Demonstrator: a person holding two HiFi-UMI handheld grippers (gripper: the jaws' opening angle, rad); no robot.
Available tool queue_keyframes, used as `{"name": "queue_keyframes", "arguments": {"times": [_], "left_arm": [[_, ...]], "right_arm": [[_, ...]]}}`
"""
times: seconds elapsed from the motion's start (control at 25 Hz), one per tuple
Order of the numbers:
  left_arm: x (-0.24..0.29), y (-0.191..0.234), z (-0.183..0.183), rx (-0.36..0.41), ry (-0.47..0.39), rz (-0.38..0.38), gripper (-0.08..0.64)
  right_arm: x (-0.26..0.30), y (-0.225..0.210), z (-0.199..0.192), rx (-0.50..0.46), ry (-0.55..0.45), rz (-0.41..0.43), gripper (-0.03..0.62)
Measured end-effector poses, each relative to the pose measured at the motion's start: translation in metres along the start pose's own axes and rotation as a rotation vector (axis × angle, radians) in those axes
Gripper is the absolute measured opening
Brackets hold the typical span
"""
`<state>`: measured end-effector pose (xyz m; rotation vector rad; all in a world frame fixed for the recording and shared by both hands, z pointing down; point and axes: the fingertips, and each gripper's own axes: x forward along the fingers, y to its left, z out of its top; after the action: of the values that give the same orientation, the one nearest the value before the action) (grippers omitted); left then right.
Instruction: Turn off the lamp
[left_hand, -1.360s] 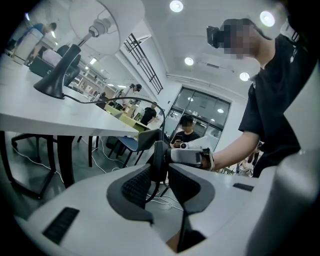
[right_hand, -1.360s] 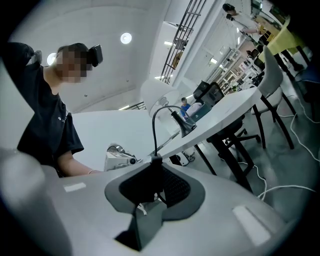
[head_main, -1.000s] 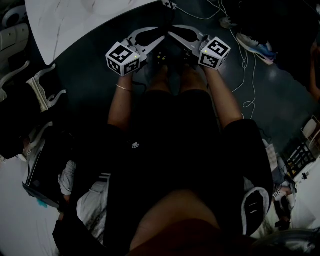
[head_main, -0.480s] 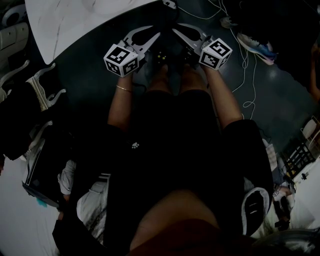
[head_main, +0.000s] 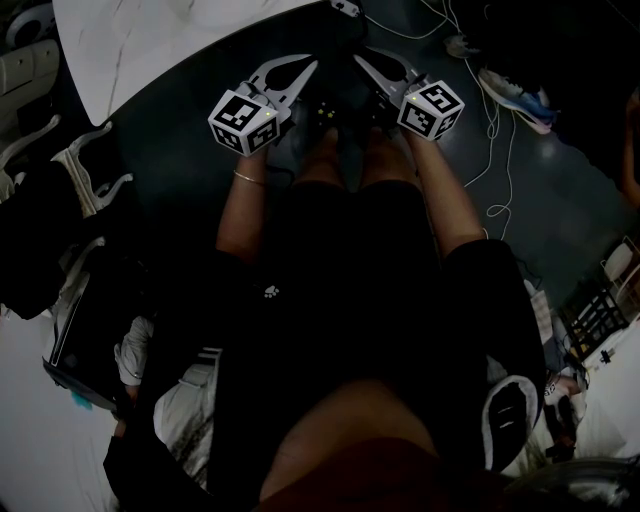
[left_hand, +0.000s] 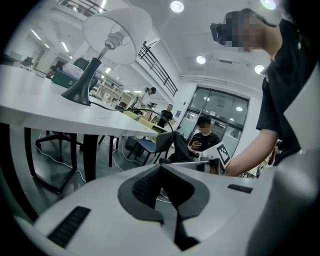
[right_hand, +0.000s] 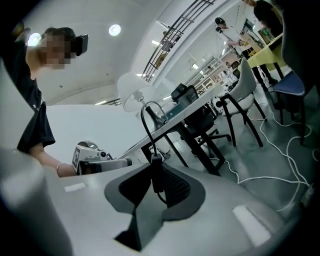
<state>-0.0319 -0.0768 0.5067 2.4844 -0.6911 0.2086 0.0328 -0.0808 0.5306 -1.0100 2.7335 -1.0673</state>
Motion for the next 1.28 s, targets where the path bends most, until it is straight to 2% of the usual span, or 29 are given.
{"name": "queue_keyframes", "arguments": {"times": [0.88, 1.28], "left_arm": [[0.0, 0.003, -0.004, -0.026, 0.023, -0.009, 0.006], [-0.001, 0.004, -0.004, -0.033, 0.021, -0.01, 0.006]], "right_arm": [[-0.009, -0.034, -0.031, -0.006, 0.089, -0.178, 0.063], [-0.011, -0.04, -0.027, 0.018, 0.059, -0.211, 0.063]]}}
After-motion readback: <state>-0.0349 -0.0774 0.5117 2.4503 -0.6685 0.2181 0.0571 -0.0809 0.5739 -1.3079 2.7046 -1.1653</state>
